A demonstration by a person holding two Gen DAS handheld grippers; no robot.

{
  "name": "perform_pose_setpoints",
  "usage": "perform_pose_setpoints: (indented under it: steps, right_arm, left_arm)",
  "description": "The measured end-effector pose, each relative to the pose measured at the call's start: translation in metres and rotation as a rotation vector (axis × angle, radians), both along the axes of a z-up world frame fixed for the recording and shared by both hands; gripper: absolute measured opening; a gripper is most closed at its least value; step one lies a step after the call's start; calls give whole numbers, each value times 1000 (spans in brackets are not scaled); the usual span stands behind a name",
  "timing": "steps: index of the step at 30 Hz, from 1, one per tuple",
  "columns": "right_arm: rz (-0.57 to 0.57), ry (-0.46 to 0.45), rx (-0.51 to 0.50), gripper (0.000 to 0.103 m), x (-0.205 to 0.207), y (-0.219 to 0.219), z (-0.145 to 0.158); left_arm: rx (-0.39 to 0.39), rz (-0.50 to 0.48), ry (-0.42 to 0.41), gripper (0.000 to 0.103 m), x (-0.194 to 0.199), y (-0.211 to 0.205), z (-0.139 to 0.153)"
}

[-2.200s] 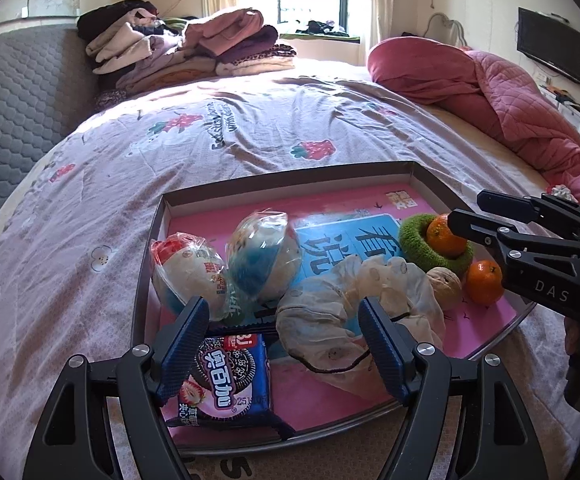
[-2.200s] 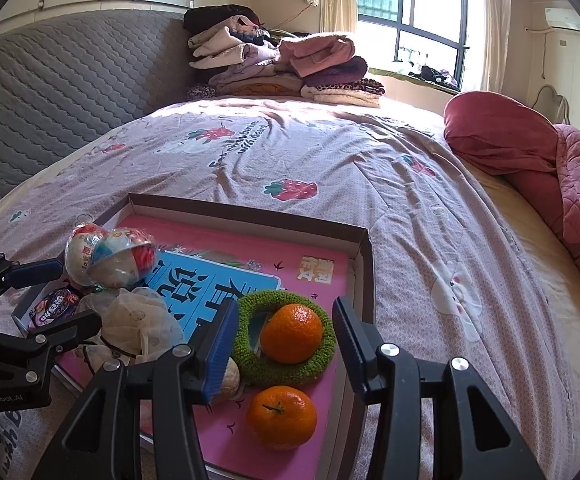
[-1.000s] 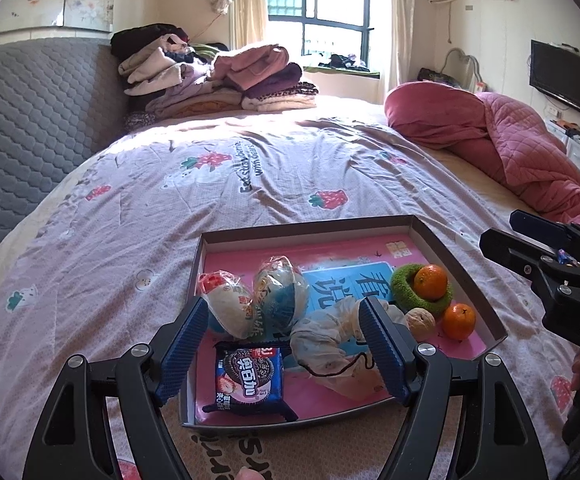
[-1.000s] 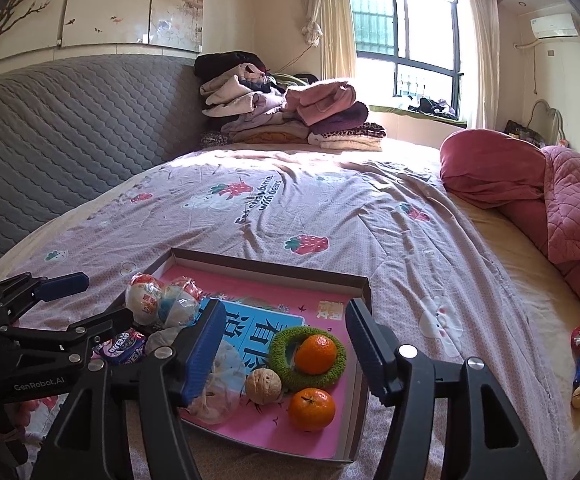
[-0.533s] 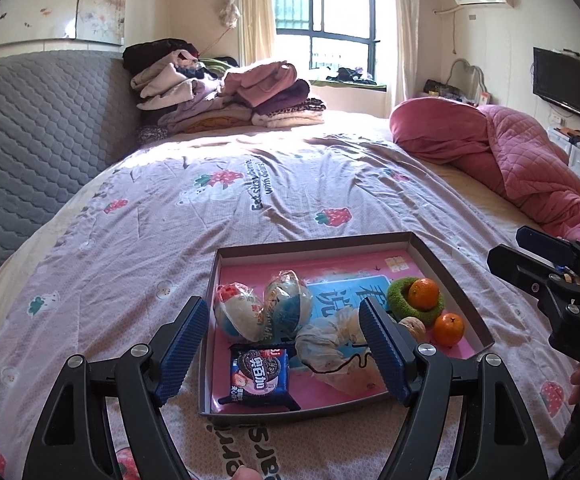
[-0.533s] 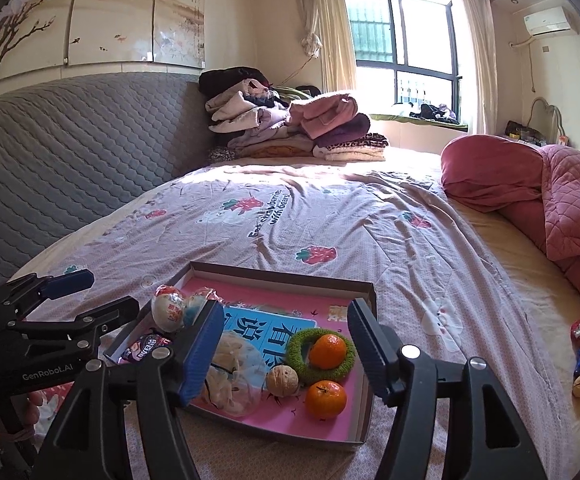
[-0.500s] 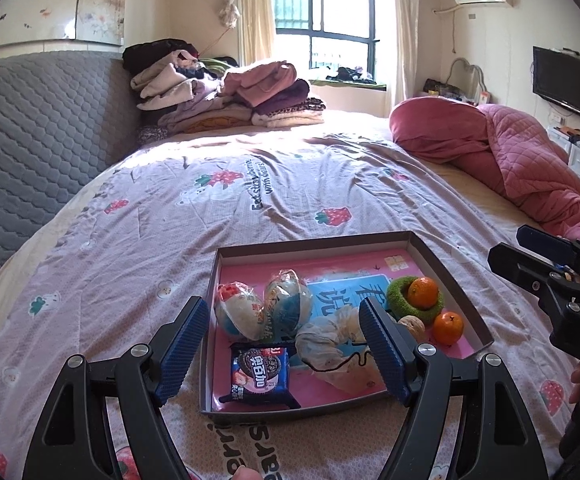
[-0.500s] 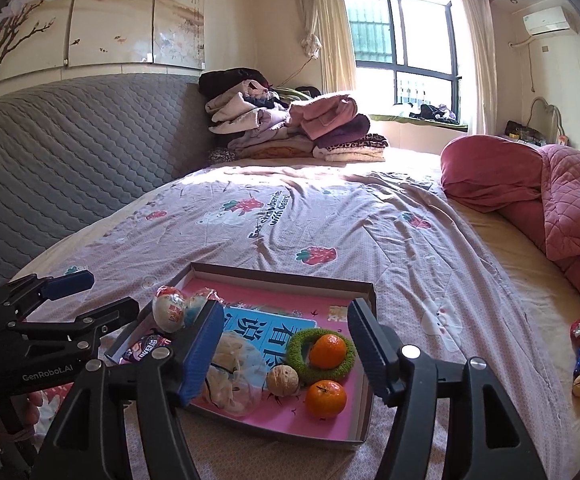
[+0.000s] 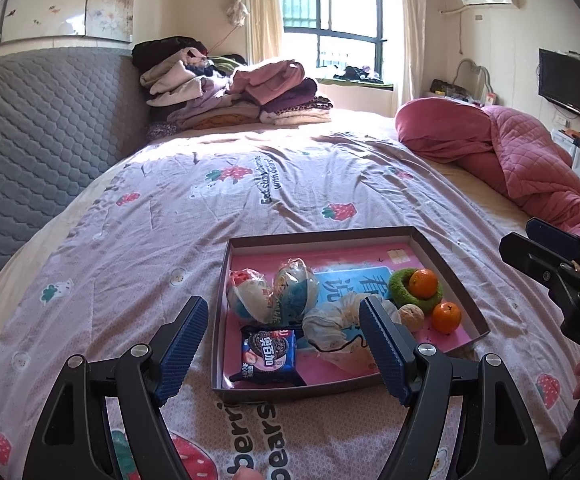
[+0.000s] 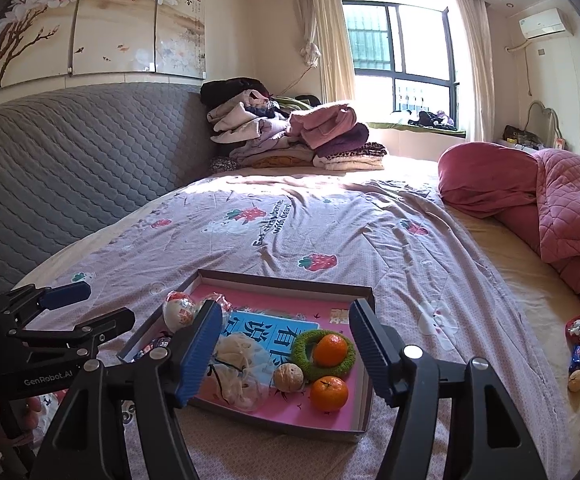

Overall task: Organize objects
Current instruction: 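Open both tools and withdraw them from the tray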

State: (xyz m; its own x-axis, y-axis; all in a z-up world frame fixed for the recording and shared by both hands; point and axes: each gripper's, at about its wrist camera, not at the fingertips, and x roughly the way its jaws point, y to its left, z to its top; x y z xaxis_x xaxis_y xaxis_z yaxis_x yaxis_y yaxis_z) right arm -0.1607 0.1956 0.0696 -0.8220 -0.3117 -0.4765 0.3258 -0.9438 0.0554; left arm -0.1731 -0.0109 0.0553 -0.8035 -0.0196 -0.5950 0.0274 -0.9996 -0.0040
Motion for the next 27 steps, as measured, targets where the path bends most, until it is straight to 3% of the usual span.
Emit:
perform_pose_setpoints:
  steps: [27]
  right_arm:
    - [-13,-66,13,65,34,2,-34]
  left_arm:
    - [-24,6,-74,79,31,8,-33]
